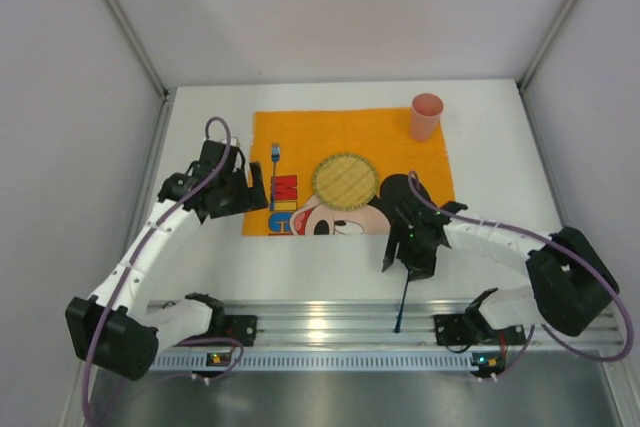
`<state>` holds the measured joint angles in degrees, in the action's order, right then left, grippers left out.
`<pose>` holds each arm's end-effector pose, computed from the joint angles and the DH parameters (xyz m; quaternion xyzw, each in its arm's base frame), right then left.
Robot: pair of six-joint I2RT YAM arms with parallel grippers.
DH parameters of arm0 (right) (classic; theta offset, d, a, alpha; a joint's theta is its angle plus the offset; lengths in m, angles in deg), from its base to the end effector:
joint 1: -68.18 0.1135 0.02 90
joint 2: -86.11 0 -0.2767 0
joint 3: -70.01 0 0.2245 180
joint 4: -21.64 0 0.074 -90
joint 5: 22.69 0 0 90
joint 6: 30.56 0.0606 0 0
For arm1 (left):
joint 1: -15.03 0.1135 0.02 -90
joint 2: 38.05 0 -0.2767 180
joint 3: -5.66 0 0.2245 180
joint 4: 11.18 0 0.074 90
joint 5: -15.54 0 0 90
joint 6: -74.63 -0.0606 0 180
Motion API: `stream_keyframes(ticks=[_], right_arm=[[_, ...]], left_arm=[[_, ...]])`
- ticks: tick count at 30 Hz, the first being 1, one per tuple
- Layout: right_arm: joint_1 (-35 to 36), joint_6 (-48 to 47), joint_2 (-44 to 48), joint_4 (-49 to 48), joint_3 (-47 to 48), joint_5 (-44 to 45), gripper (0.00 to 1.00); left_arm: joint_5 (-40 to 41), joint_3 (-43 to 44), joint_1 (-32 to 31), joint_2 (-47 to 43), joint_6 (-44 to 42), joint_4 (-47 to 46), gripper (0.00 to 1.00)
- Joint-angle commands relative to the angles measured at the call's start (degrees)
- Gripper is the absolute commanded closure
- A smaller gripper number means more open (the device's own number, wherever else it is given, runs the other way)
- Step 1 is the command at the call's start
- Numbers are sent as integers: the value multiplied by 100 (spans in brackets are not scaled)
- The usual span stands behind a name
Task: Set the dinner table for one person
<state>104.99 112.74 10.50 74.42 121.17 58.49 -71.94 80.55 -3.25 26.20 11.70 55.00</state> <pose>0.1427 0.1184 0.1580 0.1336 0.9818 0.1325 0.0242 0.1875 -0.0591 0.2932 -0.0797 0.9516 -0.0948 0.2813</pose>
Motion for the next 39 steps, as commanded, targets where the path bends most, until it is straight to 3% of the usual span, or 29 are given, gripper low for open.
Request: stream_keyframes(ticks=[1, 7, 13, 19, 22, 32, 39], right_arm=[[150, 58, -899, 182, 203, 1382, 30], [571, 320, -1553, 1176, 1109, 2173, 30], [1370, 1172, -852, 1783, 1470, 2674, 27], [1766, 1920, -516, 1713, 1189, 2552, 26], [1995, 2035, -498, 1213, 900, 2359, 26], [2338, 2668, 28, 922, 3, 1955, 38], [3305, 3449, 530, 1018, -15, 1919, 39]], left_arm=[[-217, 239, -131, -149, -36, 144, 12], [-586, -244, -378, -351, 228, -92, 12], [-657, -806, -737, -685, 316, -400, 12], [-516, -860, -1063, -773, 272, -357, 12], [-385, -886, -1081, -826, 237, -401, 12], [-33, -947, -1081, -993, 299, -374, 12], [11, -1009, -1090, -1028, 325, -436, 12]])
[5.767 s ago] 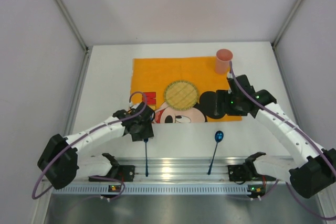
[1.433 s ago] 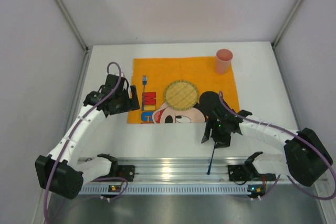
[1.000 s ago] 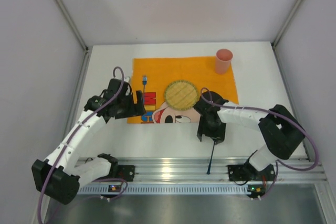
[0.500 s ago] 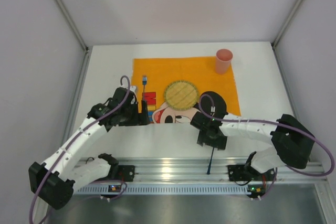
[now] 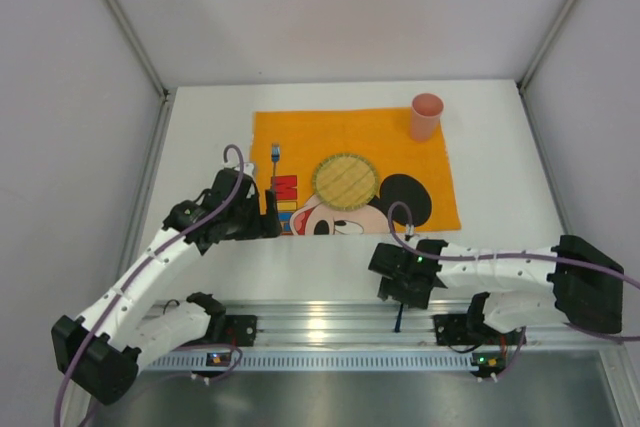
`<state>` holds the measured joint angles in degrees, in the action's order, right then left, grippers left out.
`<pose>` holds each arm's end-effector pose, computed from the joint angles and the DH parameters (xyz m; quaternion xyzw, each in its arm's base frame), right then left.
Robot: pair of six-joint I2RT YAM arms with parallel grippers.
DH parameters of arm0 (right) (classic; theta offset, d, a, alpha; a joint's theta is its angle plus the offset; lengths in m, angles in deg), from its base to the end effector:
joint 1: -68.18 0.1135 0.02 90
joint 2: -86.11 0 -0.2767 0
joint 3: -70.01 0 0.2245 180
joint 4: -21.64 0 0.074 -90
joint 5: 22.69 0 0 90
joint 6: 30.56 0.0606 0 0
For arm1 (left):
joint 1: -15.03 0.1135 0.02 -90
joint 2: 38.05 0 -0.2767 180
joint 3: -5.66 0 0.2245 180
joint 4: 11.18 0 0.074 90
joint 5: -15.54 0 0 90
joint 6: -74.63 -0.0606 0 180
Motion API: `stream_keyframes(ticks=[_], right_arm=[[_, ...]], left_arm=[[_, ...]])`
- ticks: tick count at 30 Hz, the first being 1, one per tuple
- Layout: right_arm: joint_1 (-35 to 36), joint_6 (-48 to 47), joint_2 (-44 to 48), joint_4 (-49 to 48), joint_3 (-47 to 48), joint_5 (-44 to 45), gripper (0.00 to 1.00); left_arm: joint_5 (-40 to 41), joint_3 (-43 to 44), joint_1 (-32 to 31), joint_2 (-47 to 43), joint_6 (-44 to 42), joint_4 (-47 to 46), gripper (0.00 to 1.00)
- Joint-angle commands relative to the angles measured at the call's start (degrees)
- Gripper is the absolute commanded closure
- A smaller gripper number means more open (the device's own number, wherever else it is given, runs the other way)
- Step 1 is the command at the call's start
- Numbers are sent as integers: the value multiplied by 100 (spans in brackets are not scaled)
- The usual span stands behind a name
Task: Set the dinner table for one person
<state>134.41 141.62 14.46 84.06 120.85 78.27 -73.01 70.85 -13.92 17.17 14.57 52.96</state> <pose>0.0744 0.1404 0.1638 0.1435 0.9833 0.0306 0.1077 0.1425 -0.0771 0.2705 -0.0121 0.9514 -0.1407 0.2738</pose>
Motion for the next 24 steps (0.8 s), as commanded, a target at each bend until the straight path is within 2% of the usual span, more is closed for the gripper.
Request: stream_keyframes(ticks=[1, 6, 11, 14, 15, 20, 21, 23, 24], right_arm=[[494, 589, 65, 20, 9, -50, 39], [688, 634, -453, -217, 0, -77, 49], [698, 669, -665, -271, -105, 116, 49], [698, 774, -648, -279, -289, 152, 53], [698, 870, -622, -297, -342, 143, 61], [698, 1134, -358, -350, -720, 134, 83], [698, 1178, -279, -350, -755, 143, 93], [706, 1178, -226, -332, -791, 126, 100], [698, 1152, -208, -297, -774, 117, 100]], left_arm=[[136, -21, -23, -143, 39, -206, 12], [145, -73, -14, -266, 30, -259, 12], [48, -30, -23, -266, 4, -189, 12], [48, -30, -67, -284, -5, -171, 12], [39, -30, -76, -284, -5, -180, 12], [48, -30, -137, -275, -14, -171, 12], [39, -30, -137, -284, -14, -188, 12], [48, -39, -146, -293, -14, -197, 12], [48, -39, -155, -293, -14, -197, 12]])
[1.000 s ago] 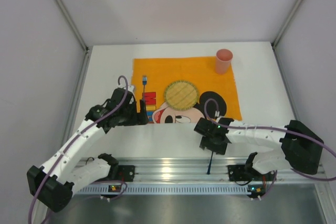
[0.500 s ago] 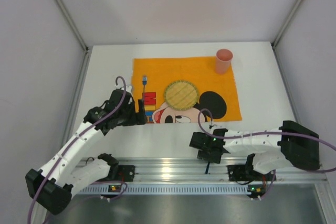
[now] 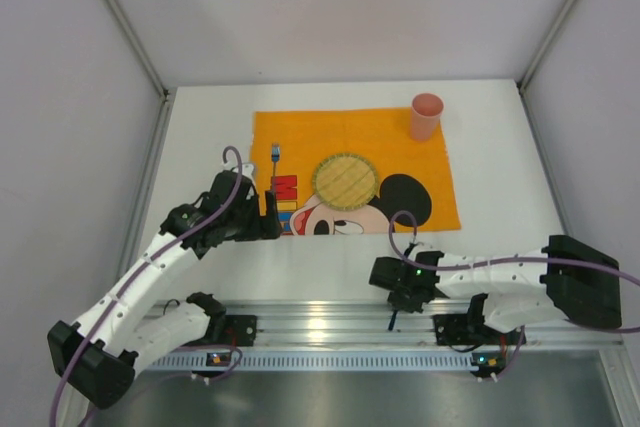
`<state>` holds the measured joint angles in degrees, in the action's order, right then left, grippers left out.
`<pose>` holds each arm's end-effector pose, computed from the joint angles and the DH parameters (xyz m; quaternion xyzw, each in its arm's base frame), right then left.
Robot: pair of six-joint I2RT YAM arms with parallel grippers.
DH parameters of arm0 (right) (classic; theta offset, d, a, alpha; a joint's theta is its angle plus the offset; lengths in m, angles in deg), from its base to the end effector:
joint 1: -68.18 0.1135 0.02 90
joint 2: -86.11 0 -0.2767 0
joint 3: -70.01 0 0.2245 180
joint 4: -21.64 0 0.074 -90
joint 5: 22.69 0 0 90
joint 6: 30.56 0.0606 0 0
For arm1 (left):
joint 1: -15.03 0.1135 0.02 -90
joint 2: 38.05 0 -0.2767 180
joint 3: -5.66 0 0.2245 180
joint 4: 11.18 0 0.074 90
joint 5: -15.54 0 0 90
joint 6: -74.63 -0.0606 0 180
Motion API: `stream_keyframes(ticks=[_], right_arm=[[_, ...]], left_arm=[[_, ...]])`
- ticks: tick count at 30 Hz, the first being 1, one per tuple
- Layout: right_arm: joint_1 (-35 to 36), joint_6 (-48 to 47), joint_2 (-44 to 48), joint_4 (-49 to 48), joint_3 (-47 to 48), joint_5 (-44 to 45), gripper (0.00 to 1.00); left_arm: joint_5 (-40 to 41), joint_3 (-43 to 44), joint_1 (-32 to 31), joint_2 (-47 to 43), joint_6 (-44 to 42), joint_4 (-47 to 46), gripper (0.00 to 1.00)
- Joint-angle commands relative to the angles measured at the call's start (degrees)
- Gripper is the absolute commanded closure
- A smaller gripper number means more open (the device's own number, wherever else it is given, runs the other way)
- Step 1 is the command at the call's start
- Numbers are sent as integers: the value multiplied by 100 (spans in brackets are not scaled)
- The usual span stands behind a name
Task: Set the dinner table for one person
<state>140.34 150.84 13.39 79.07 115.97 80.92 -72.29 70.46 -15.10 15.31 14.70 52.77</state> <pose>0.0601 0.1401 0.1444 0.1716 0.9767 0.0329 0.1243 0.1368 -0.0767 0.2733 -0.0056 0.9468 -0.1456 0.2870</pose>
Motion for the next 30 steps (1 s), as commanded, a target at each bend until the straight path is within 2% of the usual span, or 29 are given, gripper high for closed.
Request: stream_keyframes(ticks=[1, 6, 11, 14, 16, 18, 19, 20, 22, 23, 27, 30], right_arm=[[114, 204, -84, 262, -242, -139, 100], [219, -112, -40, 1429, 705, 133, 100], [272, -464, 4, 2896, 2208, 748, 100], [106, -1138, 57, 3285, 2815, 1135, 100], [-252, -1614, 57, 3286, 3009, 1267, 100], [-622, -2509, 75, 2997, 3036, 1285, 100], [-1051, -2808, 75, 2866, 3062, 1233, 100], [-1281, -3473, 83, 2525, 3071, 1171, 100], [-1964, -4188, 92, 2102, 3141, 857, 100], [-2186, -4905, 75, 1699, 3185, 724, 100], [-3311, -6219, -678, 1169, 3772, 134, 100], [-3559, -6801, -1311, 914, 4160, -16, 100]], left_arm=[[-24, 1, -37, -124, -36, -186, 12], [-15, -8, -54, -124, -27, -186, 12], [11, -17, -54, -160, -18, -204, 12], [29, -17, -72, -177, -18, -195, 12], [46, -17, -72, -212, -1, -195, 12], [151, -8, -72, -239, 34, -178, 12], [186, -17, -72, -265, 52, -178, 12], [213, -17, -72, -291, 78, -169, 12], [327, -25, -72, -318, 105, -169, 12], [345, -17, -72, -327, 122, -151, 12], [582, -8, -81, -318, 228, -107, 12], [705, 1, -81, -344, 281, -81, 12]])
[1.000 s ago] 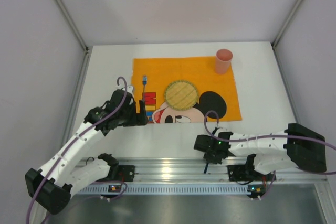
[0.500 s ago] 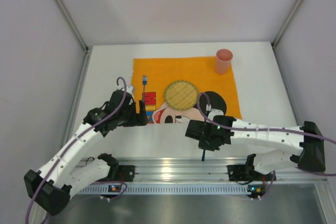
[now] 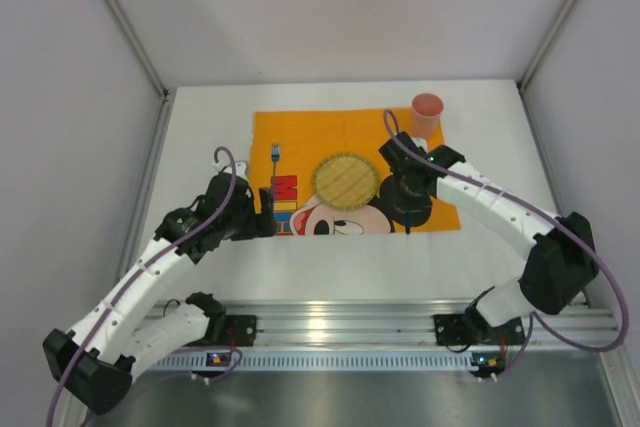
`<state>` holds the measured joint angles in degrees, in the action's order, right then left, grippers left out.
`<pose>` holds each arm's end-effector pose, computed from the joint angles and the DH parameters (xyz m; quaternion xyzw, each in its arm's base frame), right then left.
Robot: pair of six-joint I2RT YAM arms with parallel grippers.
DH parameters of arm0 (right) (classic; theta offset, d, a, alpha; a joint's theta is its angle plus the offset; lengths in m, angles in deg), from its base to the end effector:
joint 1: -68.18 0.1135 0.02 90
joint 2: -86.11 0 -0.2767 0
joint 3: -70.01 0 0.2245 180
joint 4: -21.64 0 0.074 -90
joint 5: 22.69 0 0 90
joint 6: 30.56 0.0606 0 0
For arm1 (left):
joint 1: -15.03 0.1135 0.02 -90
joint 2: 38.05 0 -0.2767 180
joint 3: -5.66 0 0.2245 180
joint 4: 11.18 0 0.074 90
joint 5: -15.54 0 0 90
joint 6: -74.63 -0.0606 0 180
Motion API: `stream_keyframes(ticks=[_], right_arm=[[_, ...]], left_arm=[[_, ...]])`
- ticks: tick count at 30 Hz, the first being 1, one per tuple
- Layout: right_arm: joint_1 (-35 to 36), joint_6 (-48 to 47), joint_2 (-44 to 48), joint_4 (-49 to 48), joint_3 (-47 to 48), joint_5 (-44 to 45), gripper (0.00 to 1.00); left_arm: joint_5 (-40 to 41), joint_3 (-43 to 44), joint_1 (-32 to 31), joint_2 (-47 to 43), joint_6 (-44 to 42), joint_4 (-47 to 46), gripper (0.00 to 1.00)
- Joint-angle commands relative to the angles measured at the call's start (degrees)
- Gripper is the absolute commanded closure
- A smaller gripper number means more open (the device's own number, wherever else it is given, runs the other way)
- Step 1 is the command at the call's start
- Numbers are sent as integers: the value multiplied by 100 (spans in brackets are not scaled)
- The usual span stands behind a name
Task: Set the dinner table for one person
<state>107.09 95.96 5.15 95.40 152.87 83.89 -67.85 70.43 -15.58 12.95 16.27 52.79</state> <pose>0.1992 0.1386 0.2687 0.0023 0.9774 -0.0172 0.2105 0.1325 -0.0703 0.2789 -0.0281 0.9385 -0.1292 0.3189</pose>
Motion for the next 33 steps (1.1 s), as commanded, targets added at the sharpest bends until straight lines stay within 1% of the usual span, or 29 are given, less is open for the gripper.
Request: stream_keyframes(ticks=[1, 6, 12, 15, 20, 31, 32, 33], right_arm=[[-401, -1400, -638, -798, 698, -339, 100], [-1112, -1708, -1516, -1176, 1086, -664, 100], [-1562, -1955, -2361, -1396, 1473, -726, 100], [-1615, -2034, -2651, -1536, 1605, -858, 100], [-1677, -2096, -3091, -1563, 1843, -779, 100], [-1958, -2069, -3505, -1510, 2115, -902, 100], [-1958, -2069, -3531, -1502, 2115, -911, 95], [-1958, -2060, -3540, -1502, 2115, -919, 94]], left_arm=[[305, 3, -33, -126, 141, -92, 12], [376, -15, -33, -64, 176, -101, 12], [551, -15, -41, -82, 246, -66, 11], [666, -6, -50, -64, 290, -22, 11], [850, 12, -85, -99, 422, 49, 11], [1061, 21, -112, -108, 501, 84, 11], [1070, 12, -112, -99, 501, 93, 11], [1079, 12, -112, -108, 510, 84, 11]])
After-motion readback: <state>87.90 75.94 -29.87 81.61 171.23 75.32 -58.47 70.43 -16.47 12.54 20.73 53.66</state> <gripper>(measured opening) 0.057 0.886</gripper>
